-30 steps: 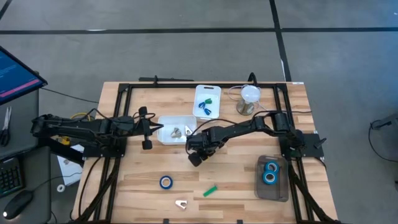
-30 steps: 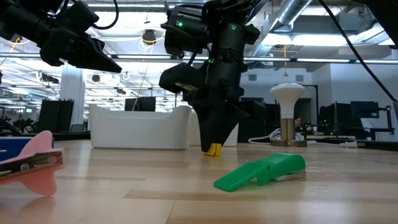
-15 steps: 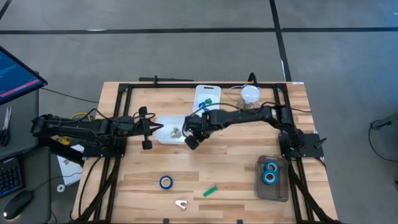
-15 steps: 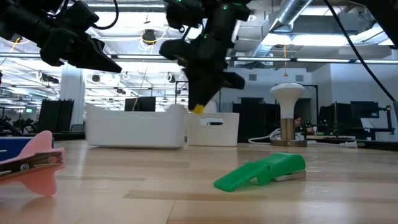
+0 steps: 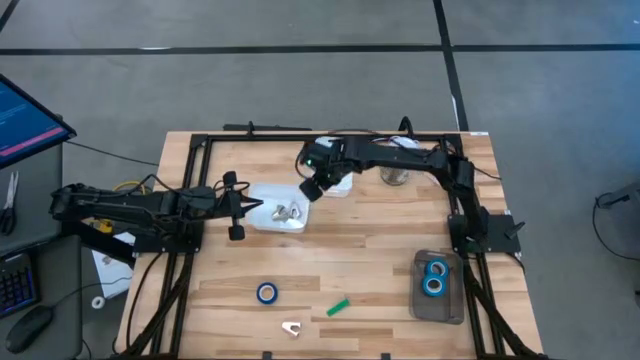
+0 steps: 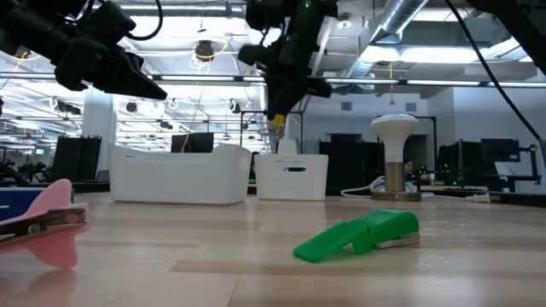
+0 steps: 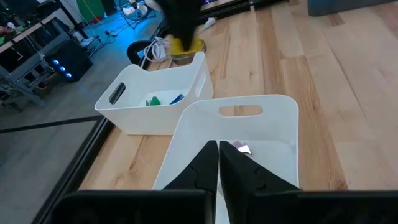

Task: Pick and place Stapler, Stapler remover, tape
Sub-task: Put the yellow stapler into the top white bin

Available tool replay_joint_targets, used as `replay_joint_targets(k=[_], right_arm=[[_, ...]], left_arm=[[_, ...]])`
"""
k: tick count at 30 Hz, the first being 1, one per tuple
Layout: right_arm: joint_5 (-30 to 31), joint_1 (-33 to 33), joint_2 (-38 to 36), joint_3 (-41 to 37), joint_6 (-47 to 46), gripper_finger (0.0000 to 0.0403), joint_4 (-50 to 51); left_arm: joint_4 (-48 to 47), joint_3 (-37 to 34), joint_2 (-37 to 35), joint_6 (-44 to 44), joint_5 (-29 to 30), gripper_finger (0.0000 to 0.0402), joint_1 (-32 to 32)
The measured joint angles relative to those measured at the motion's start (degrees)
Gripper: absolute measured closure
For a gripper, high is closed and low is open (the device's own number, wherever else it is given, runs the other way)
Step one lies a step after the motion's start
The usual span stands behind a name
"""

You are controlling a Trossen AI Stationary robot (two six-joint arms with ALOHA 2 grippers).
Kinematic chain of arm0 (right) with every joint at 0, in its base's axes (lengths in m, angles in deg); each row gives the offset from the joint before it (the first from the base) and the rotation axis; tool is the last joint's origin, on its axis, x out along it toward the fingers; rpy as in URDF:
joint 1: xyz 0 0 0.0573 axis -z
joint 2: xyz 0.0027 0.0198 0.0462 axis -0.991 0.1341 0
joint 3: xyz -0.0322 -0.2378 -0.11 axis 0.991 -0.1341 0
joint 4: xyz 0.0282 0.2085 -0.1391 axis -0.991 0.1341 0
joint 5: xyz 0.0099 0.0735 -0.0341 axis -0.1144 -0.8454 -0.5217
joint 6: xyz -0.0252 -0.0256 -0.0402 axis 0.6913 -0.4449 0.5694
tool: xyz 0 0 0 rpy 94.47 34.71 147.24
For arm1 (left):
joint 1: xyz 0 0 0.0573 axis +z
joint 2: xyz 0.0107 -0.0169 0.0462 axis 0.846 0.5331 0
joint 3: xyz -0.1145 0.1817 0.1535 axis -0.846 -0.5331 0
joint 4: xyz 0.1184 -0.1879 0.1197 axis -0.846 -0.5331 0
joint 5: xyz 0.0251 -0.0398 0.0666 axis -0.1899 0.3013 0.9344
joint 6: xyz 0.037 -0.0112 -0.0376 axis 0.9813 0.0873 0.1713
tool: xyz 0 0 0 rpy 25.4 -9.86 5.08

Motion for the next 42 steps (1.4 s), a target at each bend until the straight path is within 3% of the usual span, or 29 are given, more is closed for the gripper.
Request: replay_joint_targets(k=[15,37,42], right_arm=[[0.16,9.62,0.22,-0.11,2.97,0.0364,-0.38],[-0.28,9.70,0.28,-15.15,1.38,0.0364,-9.68],[-3.29,9.70,0.26,-15.11,1.29,0.0320,-10.79]], left_arm=[[0.00,0.00,0.00,-0.01,0.02,0.0394,0.00],[0.00,0.00,0.00,-0.01,0.02,0.0394,0.00],[0.00,0.00,0.00,-0.01,0.00,0.0394,0.00]])
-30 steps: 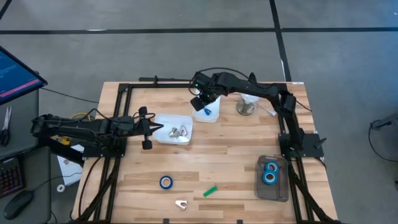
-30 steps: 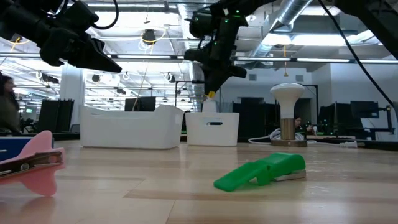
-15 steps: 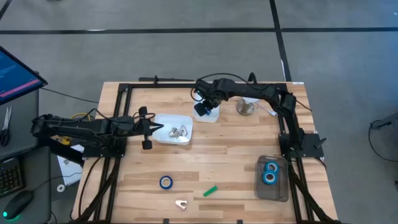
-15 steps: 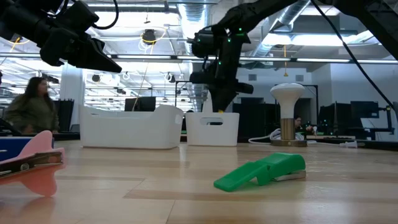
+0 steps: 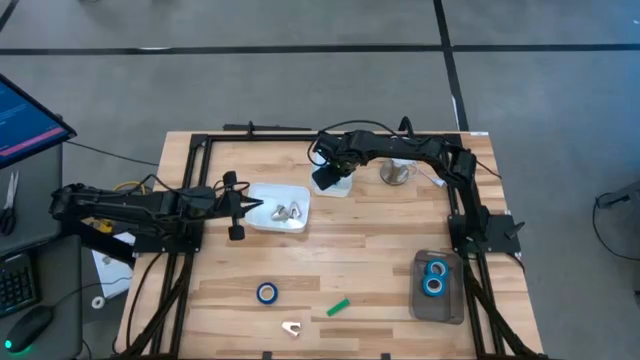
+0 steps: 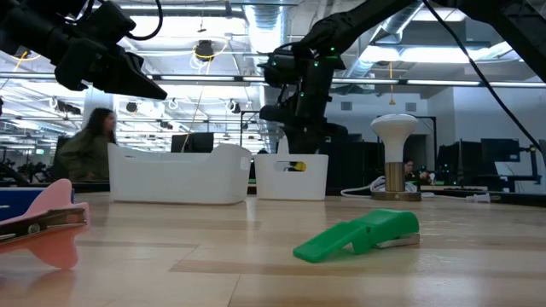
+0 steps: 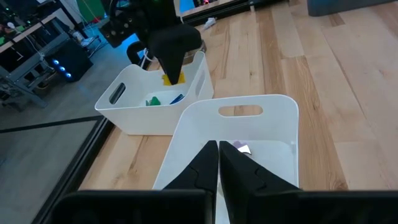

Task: Pick and place Stapler, Stapler remover, tape
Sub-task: Put the yellow stapler into the top white bin, then put the green stapler into the top white bin

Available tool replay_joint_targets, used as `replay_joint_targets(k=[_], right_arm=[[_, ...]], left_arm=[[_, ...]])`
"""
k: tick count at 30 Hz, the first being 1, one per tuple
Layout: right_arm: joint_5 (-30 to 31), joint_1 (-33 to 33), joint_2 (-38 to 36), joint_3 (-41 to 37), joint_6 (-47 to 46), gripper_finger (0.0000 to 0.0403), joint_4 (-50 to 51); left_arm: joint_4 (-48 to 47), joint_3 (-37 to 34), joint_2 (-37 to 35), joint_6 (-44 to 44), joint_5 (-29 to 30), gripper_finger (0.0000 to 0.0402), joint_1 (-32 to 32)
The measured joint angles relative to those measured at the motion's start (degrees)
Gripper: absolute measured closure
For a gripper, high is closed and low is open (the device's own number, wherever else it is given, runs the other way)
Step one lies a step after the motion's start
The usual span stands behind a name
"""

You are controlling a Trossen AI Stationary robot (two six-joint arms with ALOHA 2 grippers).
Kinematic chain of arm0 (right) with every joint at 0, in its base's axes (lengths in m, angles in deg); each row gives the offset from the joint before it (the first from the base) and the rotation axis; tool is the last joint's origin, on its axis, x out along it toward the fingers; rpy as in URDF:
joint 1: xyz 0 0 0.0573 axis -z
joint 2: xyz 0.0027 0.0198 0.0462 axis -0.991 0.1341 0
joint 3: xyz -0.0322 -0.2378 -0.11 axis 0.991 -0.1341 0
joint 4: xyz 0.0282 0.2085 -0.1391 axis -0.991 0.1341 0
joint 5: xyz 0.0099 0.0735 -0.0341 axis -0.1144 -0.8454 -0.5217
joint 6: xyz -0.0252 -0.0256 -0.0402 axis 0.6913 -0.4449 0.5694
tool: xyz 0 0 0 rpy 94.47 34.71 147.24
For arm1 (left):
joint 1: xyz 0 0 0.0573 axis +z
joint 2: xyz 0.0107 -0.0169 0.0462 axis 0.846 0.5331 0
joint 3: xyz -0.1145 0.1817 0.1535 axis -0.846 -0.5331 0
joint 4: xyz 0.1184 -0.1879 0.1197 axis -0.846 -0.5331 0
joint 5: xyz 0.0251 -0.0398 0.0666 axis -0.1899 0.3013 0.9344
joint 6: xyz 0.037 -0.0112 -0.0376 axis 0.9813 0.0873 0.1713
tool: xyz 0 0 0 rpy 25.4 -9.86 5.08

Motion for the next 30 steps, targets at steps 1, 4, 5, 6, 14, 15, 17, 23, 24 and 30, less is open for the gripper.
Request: replay_joint_targets(k=[1,4,5,6,14,15,17,23,24,30], right_arm=[[-0.06,-0.03,0.00,0.00,0.00,0.0304,-0.28],[-0.07,-0.01,0.00,0.01,0.00,0.0260,-0.52],[-0.10,0.00,0.00,0.00,0.00,0.0246,-0.52],[-0.11,0.00,0.00,0.00,0.01,0.0234,-0.56],[-2.57,0.01,0.00,0.02,2.10,0.0174,-0.65],[-3.20,0.00,0.00,0.02,2.38,0.0173,-0.67],[-4.41,0.00,0.00,0.04,3.69,0.0173,-0.68],[-7.75,0.09,0.00,4.46,9.41,0.0191,2.55],[-7.85,0.09,0.00,5.90,9.95,0.0195,3.63],[-7.96,0.09,-0.02,17.03,14.15,0.0219,10.50]], left_arm=[[0.00,0.00,0.00,0.00,0.02,0.0394,0.01],[0.00,0.00,0.00,-0.14,0.00,0.0394,0.00],[0.00,0.00,0.00,-0.24,0.01,0.0394,0.00],[0.00,0.00,0.00,-0.26,0.02,0.0394,0.00],[0.02,0.00,0.00,-0.14,0.01,0.0394,0.00],[0.06,0.00,0.00,0.09,0.02,0.0394,0.00],[0.25,0.00,0.00,0.11,0.01,0.0394,0.02],[0.57,0.00,0.02,-1.23,0.00,0.0394,0.01],[0.58,0.00,0.00,-1.33,0.02,0.0394,0.00],[0.97,0.00,0.02,-1.04,0.01,0.0394,0.01]])
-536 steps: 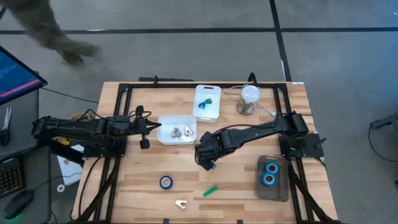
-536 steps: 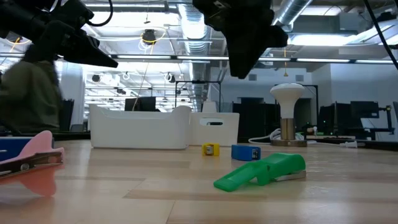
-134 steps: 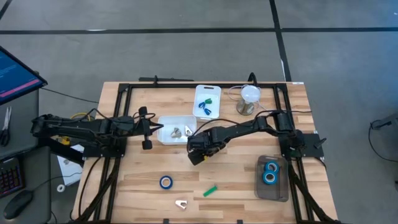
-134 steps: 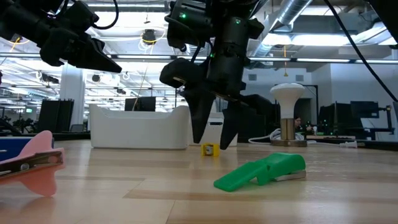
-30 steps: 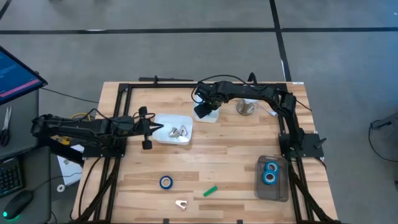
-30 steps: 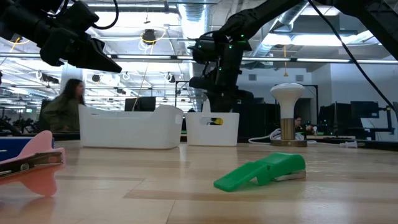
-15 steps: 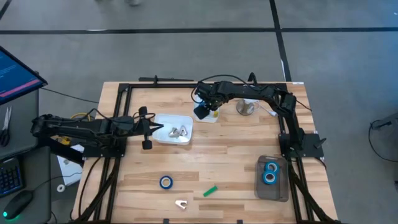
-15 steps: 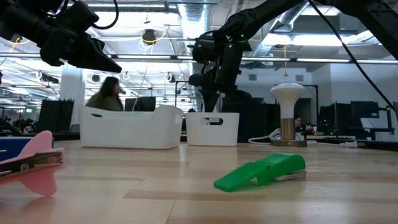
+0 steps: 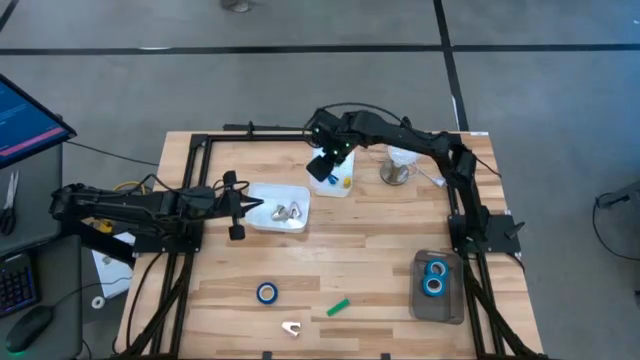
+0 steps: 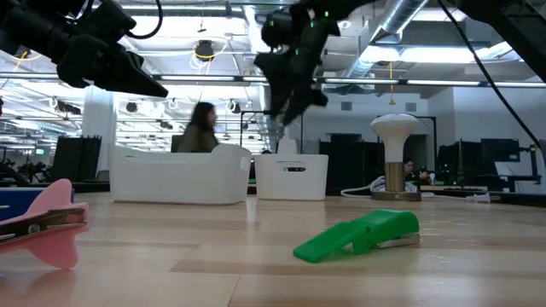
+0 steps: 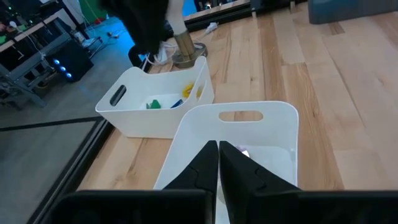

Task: Pick and place Stapler, Stapler remover, tape
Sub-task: Put the green stapler into the top white bin

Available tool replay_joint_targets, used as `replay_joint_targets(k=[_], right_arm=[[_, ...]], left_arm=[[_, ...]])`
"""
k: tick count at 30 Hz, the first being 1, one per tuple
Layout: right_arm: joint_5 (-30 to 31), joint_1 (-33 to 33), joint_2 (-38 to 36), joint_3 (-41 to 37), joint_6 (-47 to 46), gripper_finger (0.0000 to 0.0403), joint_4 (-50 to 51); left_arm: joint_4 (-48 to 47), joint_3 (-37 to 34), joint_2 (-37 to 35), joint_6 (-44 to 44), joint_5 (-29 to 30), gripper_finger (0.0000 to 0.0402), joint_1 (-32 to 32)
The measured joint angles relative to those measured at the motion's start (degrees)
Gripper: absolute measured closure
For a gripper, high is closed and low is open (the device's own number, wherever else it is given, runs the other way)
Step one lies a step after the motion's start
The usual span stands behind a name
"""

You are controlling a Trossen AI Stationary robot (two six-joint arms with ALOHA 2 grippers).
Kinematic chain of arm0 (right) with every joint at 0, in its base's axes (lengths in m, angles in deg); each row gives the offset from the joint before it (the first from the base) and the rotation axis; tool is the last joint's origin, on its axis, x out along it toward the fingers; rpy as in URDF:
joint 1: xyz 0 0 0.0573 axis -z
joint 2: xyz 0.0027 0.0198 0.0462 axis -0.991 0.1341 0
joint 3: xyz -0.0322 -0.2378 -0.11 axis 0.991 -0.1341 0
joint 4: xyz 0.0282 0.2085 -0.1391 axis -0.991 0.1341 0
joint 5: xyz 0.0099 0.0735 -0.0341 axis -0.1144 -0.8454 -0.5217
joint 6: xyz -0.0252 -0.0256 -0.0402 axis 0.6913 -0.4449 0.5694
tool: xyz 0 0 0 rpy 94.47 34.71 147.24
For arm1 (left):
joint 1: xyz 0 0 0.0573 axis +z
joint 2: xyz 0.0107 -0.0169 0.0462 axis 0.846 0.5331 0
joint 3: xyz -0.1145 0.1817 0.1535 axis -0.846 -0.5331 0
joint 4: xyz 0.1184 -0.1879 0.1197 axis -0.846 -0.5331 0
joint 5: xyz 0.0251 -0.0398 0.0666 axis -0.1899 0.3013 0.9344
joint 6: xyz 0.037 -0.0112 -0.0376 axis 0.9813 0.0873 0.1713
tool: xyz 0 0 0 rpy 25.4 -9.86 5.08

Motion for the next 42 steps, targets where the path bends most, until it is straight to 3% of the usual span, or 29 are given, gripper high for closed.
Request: replay_joint_targets(k=[7,13,25,42], right_arm=[[0.00,-1.56,-0.02,12.82,0.04,0.0242,10.43],[0.44,-4.53,-0.02,18.74,0.05,0.0256,17.40],[0.66,-13.88,-0.07,18.50,-0.03,0.0271,17.08],[0.66,-25.93,-0.02,16.96,-0.18,0.0272,25.80]], left_arm=[[0.52,0.00,-0.01,0.62,0.01,0.0394,0.00],[0.85,0.00,-0.02,0.65,0.29,0.0394,0.01],[1.36,0.00,0.00,1.08,0.38,0.0394,-0.01],[1.63,0.00,0.00,1.08,0.40,0.0394,0.01]])
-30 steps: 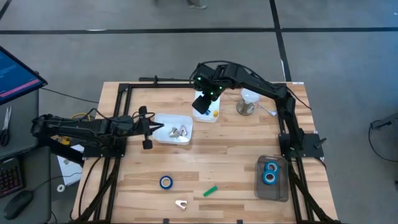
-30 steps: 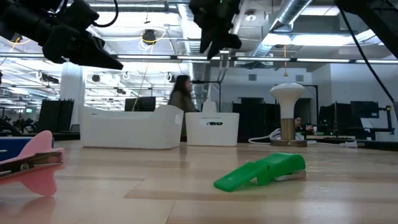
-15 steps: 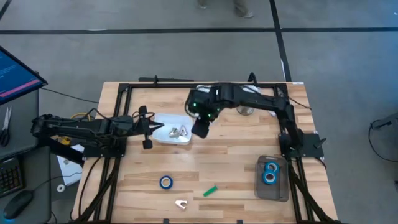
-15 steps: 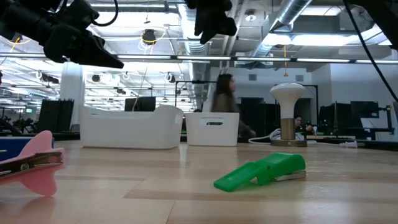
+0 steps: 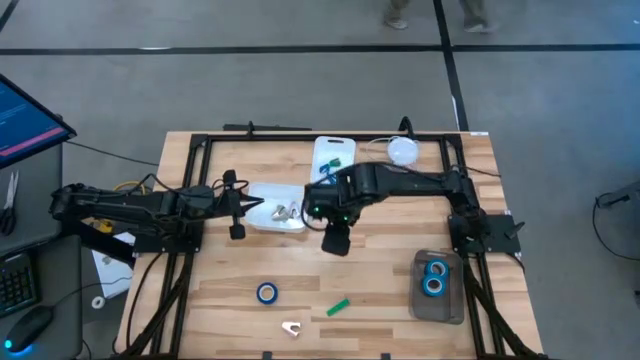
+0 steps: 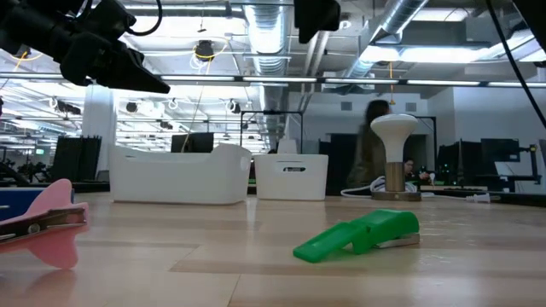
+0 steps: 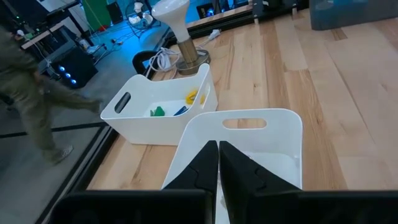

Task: Pick and place Stapler, Stapler remover, tape
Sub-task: Put the green stapler into the top white bin

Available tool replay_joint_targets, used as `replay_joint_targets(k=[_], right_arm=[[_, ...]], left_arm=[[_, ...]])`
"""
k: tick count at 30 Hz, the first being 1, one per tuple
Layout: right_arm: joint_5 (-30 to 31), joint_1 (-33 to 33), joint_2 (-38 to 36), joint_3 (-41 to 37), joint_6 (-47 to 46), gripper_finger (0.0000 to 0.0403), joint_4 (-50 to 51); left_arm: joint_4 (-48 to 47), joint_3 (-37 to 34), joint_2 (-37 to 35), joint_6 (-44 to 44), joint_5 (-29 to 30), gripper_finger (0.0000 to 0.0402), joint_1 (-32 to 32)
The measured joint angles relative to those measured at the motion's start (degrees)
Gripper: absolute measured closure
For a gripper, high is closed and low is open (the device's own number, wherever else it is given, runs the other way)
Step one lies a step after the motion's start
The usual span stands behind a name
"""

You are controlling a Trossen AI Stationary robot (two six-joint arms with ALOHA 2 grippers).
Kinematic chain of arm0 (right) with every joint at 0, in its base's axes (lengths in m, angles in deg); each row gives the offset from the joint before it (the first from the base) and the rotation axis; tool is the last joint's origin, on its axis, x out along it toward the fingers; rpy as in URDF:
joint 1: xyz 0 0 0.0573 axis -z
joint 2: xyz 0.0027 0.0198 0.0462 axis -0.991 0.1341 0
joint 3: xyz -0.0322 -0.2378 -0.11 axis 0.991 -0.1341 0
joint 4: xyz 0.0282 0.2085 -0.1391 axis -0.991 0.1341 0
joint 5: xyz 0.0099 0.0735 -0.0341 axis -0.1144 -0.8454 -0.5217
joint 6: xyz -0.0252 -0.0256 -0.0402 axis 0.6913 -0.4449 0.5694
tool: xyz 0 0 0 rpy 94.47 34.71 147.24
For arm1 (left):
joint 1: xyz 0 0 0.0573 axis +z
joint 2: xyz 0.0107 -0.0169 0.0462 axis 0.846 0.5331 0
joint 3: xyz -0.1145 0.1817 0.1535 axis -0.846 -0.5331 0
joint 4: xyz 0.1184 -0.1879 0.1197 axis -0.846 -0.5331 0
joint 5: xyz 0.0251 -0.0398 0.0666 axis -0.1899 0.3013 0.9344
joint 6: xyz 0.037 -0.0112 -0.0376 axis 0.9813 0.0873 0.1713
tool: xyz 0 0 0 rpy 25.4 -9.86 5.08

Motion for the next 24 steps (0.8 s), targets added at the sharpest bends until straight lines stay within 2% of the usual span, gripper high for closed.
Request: replay_joint_targets(k=[17,24], right_arm=[[0.22,-10.32,0.00,-0.98,-1.31,0.0272,-3.14],[7.74,-14.35,-0.03,-1.74,-2.41,0.0272,-4.62]], left_arm=[[-0.02,0.00,0.00,-0.02,0.02,0.0394,-0.02],[-0.06,0.00,0.00,-0.02,0.02,0.0394,-0.02]])
